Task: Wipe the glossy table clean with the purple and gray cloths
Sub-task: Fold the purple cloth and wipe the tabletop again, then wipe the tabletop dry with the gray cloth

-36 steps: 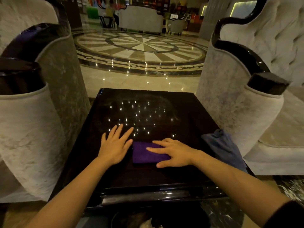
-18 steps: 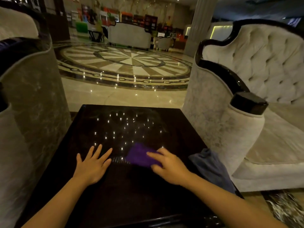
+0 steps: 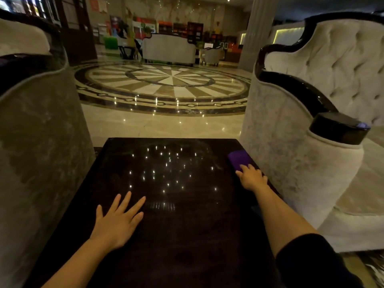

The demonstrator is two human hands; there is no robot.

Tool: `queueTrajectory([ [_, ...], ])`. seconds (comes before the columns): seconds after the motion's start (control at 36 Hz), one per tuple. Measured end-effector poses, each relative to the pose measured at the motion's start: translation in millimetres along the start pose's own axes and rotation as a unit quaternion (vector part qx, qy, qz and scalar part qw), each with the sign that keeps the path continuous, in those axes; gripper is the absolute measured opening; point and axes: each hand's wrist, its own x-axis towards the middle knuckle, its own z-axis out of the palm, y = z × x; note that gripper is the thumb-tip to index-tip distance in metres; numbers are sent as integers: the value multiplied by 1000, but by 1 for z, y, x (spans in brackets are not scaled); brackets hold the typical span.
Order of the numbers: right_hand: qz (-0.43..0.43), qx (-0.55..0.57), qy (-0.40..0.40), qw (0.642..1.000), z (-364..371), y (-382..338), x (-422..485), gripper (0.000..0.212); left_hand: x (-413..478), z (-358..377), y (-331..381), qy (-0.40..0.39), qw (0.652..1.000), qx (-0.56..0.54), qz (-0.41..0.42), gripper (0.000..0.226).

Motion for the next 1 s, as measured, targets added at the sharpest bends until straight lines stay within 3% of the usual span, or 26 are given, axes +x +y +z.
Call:
queueTrajectory([
  [0.17,11,-25,-50,998,-8,1,-13,49,2,-3,0,-22,1000,-3,-6,50],
  [0.33,-63,-13,57,996,-15,20,-47,50,3,-8,2,-38,999,5,-14,49],
  [0.42,-91,-14,74,993,-19,41,-65,52,1,-11,4,-39,999,16,-14,49],
  [0.61,-101,-10,43,994,-22,79,-109,55,-6,-17,12,-20,998,60,-21,49],
  [0.86,-63,51,-41,996,0,96,-146,70,-37,-13,14,48,998,42,-11,55],
  [1.0,-48,59,-20,997,9,87,-146,71,-61,-3,3,58,997,39,-19,56],
])
